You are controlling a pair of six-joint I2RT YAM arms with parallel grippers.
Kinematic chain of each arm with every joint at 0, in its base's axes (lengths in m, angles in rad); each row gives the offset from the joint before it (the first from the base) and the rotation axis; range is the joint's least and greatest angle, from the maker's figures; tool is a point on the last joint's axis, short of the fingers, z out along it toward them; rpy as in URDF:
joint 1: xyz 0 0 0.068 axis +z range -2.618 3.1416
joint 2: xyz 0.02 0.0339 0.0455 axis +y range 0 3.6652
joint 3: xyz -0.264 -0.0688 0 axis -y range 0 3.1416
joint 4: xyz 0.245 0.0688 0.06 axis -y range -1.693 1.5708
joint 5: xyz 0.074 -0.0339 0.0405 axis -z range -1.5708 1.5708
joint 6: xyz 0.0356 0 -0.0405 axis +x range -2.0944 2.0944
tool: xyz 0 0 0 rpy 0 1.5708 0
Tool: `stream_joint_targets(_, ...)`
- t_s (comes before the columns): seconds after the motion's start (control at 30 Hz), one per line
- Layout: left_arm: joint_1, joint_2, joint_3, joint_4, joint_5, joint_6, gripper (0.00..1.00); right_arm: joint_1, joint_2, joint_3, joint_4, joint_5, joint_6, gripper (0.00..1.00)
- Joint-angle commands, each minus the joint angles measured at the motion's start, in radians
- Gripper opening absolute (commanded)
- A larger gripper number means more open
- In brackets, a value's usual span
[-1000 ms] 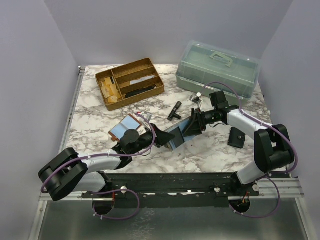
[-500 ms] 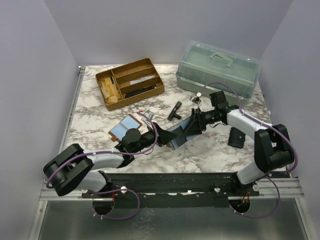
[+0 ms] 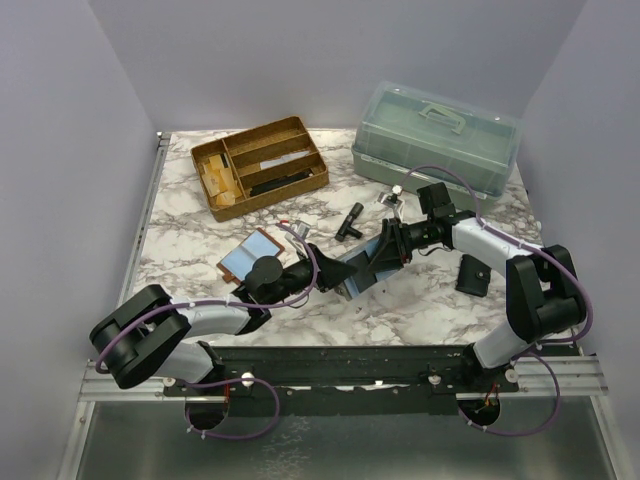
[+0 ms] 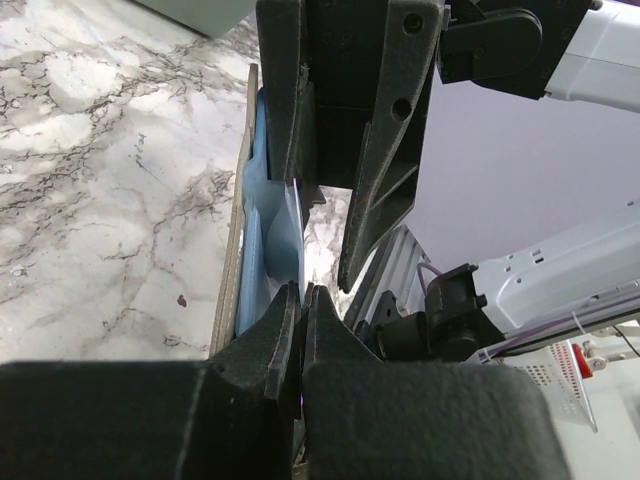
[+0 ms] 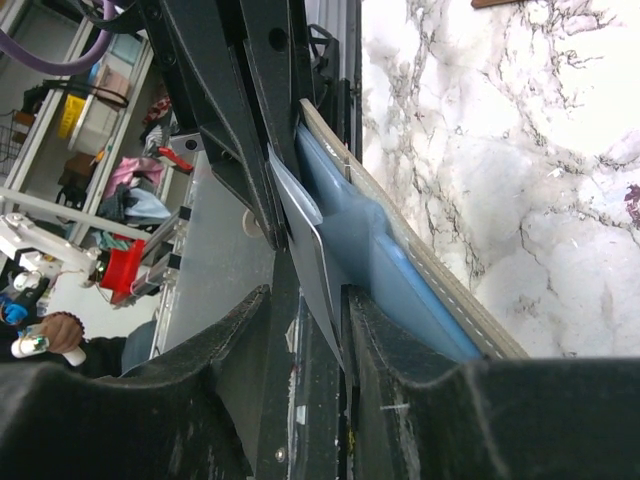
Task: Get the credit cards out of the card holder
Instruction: Remove the credit card from the card holder.
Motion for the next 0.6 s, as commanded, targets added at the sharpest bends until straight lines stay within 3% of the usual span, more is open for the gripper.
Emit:
stream_joint_targets(0.0,-0.007,-0.001,0.011,0.081,0.026,-0.005,0.0,0.007,0.01,-0.001,0.023,-0.041,0.005,0.38)
stream_joint_targets(0.3,-0.007,-0.03,-0.017,0.084,0.023,-0.006,0.0,0.005,0.002,0.003,0.024,-0.042,0.007,0.32)
stream_joint_targets(0.57,-0.007,-0.054,-0.041,0.085,0.031,-0.007,0.0,0.006,0.001,0.003,0.025,-0.062,0.005,0.09)
